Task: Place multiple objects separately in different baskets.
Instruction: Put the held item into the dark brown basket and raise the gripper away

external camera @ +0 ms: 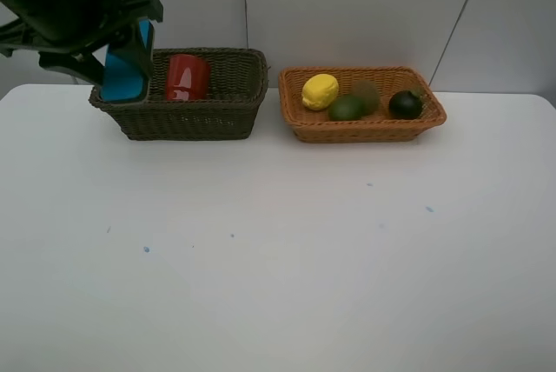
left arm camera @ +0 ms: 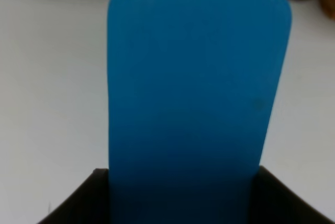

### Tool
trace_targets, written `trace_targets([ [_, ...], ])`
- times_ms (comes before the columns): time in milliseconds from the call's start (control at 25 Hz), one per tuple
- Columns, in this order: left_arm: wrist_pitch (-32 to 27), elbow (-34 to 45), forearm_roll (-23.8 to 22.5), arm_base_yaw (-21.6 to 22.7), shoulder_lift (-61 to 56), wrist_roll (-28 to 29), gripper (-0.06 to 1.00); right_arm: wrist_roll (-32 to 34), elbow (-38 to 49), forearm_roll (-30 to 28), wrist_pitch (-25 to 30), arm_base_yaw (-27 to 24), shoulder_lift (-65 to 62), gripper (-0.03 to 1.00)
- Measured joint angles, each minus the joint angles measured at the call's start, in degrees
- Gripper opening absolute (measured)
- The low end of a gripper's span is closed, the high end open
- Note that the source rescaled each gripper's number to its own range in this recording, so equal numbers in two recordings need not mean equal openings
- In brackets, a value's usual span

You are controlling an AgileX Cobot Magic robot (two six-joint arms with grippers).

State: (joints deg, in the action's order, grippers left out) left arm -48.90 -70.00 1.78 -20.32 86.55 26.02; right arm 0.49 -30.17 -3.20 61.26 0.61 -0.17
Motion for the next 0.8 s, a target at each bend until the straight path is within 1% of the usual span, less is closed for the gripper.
trace_targets([
  [160, -2.33, -9.66, -2.95, 0.0, 1.81, -1.03, 0.65, 0.0, 0.0, 0.0, 0.0, 0.0, 0.0, 1.0],
  [400, -6.84, -21.49, -5.41, 0.0, 11.73, -2.76, 0.65, 0.0, 0.0, 0.0, 0.0, 0.0, 0.0, 1.0],
  [640, -8.68, -30.97, -5.66, 0.0, 23.28, -4.29, 0.65, 0.0, 0.0, 0.0, 0.0, 0.0, 0.0, 1.0],
  [800, -8.99, -35.18, -5.06, 0.0, 30.1, -6.2, 0.65, 0.0, 0.0, 0.0, 0.0, 0.0, 0.0, 1.0],
])
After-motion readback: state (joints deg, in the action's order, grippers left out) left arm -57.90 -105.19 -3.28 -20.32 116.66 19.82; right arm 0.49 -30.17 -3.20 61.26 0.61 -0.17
